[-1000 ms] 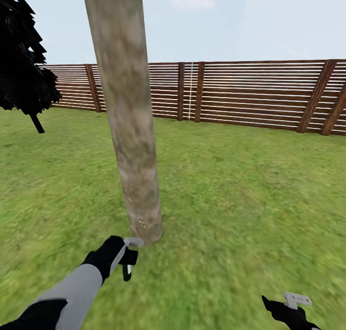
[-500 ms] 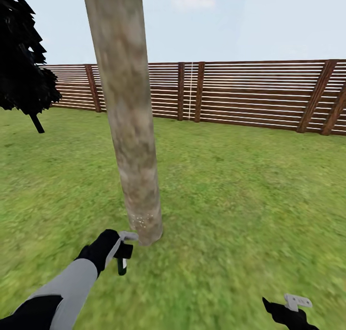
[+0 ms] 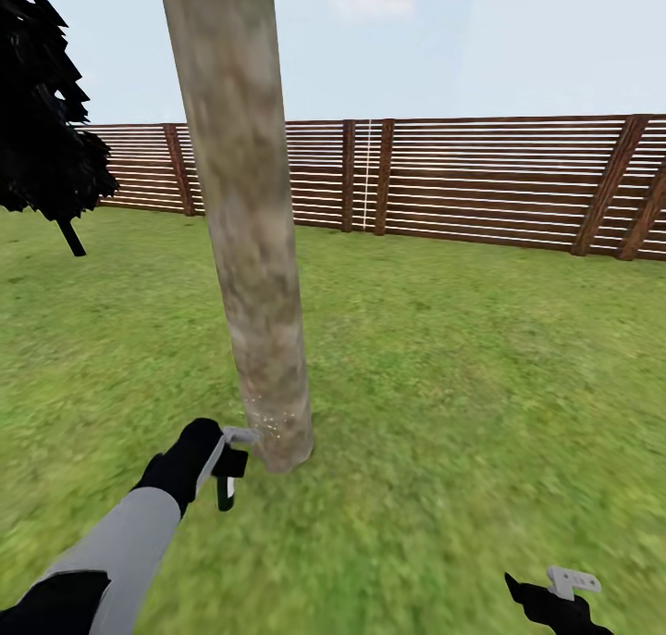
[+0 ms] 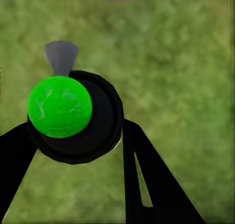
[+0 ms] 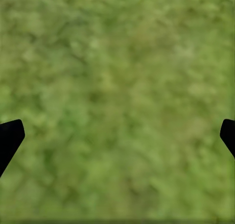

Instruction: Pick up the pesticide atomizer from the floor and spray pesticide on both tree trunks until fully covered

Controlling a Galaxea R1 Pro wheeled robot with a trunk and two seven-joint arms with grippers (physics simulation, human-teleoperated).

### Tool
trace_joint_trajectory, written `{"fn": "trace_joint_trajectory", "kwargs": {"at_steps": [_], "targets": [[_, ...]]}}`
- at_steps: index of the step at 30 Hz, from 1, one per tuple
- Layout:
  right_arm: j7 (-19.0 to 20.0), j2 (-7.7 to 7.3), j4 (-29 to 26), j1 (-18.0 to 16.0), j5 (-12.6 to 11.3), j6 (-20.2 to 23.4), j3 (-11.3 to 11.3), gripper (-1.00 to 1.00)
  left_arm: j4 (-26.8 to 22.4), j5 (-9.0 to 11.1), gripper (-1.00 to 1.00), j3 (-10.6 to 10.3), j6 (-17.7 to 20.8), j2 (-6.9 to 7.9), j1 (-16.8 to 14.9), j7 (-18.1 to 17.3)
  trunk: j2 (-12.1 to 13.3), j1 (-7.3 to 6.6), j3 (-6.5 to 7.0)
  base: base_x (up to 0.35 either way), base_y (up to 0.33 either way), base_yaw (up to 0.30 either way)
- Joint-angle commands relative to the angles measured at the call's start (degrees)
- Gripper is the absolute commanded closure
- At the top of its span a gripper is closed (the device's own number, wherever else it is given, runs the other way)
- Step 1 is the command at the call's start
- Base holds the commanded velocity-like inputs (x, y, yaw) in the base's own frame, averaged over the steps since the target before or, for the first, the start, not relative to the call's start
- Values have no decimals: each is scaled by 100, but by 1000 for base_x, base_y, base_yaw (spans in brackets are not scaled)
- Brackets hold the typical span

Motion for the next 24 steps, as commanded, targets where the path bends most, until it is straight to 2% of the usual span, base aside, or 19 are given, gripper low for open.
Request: {"fn": "trace_joint_trajectory", "kwargs": {"at_steps": [1, 3, 4, 5, 8, 11, 13, 14, 17, 18, 20, 22, 24], "targets": [[-1, 0, 0, 0, 0, -1, 0, -100, -22, -20, 100, -185, 53, -48, 0, -2, 0, 0, 0, 0, 0, 0], [0, 0, 0, 0, 0, 0, 0, -100, -49, -14, 100, -433, 172, -223, 0, -29, 0, 0, 0, 0, 0, 0], [-1, 0, 0, 0, 0, 0, 0, -100, -150, -7, 100, -476, 254, -328, 0, -37, 0, 0, 0, 0, 0, 0], [-1, 0, 0, 0, 0, 1, 0, -100, -261, 3, 100, -490, 345, -366, 0, -40, 0, 0, 0, 0, 0, 0], [-1, 0, 0, 0, 0, 1, 0, -100, -569, 12, 100, -502, 646, -337, 5, -44, 0, 0, 0, 0, 0, 0], [-1, 0, 0, 0, 0, 1, 0, -100, -640, 13, 100, -466, 683, -151, -6, -70, 0, 0, 0, 0, 0, 0], [-1, 0, 0, 0, 0, 1, 0, -100, -841, 12, 100, -464, 703, 18, -8, -263, 0, 0, 0, 0, 0, 0], [-1, 0, 0, 0, 0, 1, 0, -100, -876, 0, 100, -481, 708, 41, -5, -320, 0, 0, 0, 0, 0, 0], [-1, 0, 0, 0, 0, 1, 0, -100, -913, -11, 100, -504, 705, -45, -5, -371, 0, 0, 0, 0, 0, 0], [-1, 3, 0, 0, 1, 1, 0, -100, -937, -15, 100, -524, 704, -186, -12, -376, 0, 0, 0, 0, 0, 0], [-1, 5, 0, 0, 4, 1, 0, -100, -992, -27, 100, -536, 710, -380, -15, -378, 0, 0, 0, 0, 0, 0], [-1, 23, 0, 0, 7, 1, 0, -100, -1147, -26, 100, -539, 731, -450, -17, -379, 0, 0, 0, 0, 0, 0], [-1, 44, 0, 0, 6, 0, 0, -100, -1382, -47, 100, -533, 756, -355, -9, -379, 0, 0, 0, -272, 116, 0]]}}
